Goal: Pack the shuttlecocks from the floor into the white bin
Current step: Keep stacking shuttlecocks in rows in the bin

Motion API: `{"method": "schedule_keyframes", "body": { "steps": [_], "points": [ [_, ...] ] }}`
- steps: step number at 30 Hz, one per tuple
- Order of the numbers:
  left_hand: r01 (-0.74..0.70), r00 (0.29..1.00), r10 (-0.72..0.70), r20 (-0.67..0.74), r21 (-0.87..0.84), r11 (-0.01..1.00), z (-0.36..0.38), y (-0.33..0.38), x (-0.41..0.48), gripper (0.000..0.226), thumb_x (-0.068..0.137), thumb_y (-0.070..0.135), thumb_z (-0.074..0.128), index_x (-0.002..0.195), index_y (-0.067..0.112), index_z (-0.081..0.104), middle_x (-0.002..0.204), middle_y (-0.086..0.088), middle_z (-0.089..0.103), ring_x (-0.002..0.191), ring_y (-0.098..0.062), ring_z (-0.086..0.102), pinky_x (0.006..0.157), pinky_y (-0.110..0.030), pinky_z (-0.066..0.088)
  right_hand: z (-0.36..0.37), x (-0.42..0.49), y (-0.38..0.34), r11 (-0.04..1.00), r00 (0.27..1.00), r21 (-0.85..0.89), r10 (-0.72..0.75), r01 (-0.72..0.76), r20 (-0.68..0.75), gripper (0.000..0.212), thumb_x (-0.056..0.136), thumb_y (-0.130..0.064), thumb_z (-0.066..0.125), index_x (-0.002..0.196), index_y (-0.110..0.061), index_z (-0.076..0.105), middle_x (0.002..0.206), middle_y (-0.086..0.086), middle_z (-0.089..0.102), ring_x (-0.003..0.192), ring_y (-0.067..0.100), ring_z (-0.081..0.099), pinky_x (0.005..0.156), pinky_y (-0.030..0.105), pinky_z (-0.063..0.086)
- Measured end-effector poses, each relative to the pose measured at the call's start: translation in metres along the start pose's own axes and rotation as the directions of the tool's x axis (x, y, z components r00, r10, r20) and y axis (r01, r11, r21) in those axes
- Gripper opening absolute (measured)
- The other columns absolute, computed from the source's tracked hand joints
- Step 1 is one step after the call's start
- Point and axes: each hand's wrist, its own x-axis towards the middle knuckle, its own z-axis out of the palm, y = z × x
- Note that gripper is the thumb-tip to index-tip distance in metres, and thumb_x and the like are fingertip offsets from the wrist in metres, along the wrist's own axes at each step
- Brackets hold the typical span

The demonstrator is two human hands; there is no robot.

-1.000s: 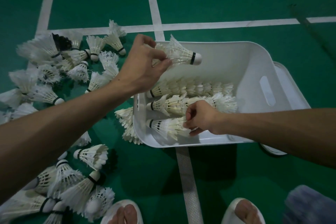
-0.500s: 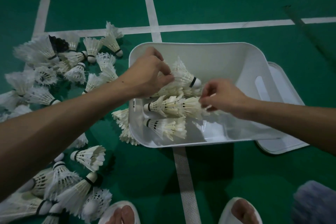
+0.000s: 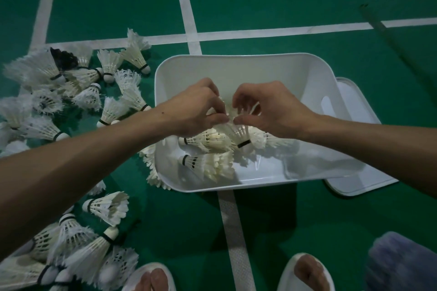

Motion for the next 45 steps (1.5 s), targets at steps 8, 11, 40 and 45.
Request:
{"method": "schedule_keyframes", "body": {
  "steps": [8,11,40,45],
  "points": [
    [0.056,0.997,-0.054,-0.047,0.041,0.998,-0.004,-0.010,-0.006,0.022,0.080,0.028,0.073,0.102,0.025,0.070,0.110,0.003,0.040,0.106,-0.010,0.040,0.088,-0.021,0.030,0.003,-0.021,0.040,0.876,0.885,0.156,0.428,-0.456,0.182,0.023,0.084,-0.005,0.071,0.101,-0.015,0.060,0.084,0.009,0.062,0.063,0.023,0.066,0.063,0.040,0.061],
    [0.051,0.997,-0.049,-0.062,0.041,0.998,-0.004,-0.009,-0.006,0.020,0.083,0.027,0.070,0.103,0.025,0.070,0.110,0.004,0.039,0.102,-0.008,0.038,0.087,-0.020,0.029,0.015,-0.032,0.046,0.799,0.822,0.219,0.501,-0.560,0.271,0.029,0.085,0.003,0.065,0.106,-0.015,0.056,0.088,0.015,0.054,0.067,0.025,0.060,0.061,0.040,0.061],
    [0.070,0.996,-0.070,-0.048,0.012,0.997,-0.001,-0.010,-0.001,0.021,0.086,0.030,0.066,0.106,0.023,0.068,0.110,0.004,0.040,0.100,-0.007,0.035,0.085,-0.023,0.031,0.063,-0.029,0.046,0.362,0.606,0.504,0.622,-0.784,0.496,0.024,0.086,0.017,0.056,0.079,-0.005,0.050,0.081,0.016,0.054,0.056,0.022,0.058,0.064,0.045,0.060],
    [0.069,0.996,-0.068,-0.050,0.009,0.998,-0.001,-0.012,0.000,0.021,0.086,0.029,0.066,0.106,0.023,0.068,0.111,0.003,0.041,0.099,-0.007,0.035,0.085,-0.023,0.031,0.067,-0.023,0.044,0.294,0.583,0.529,0.605,-0.796,0.542,0.030,0.084,0.019,0.057,0.076,-0.008,0.047,0.081,0.017,0.054,0.063,0.024,0.061,0.064,0.041,0.061]
  ]
}}
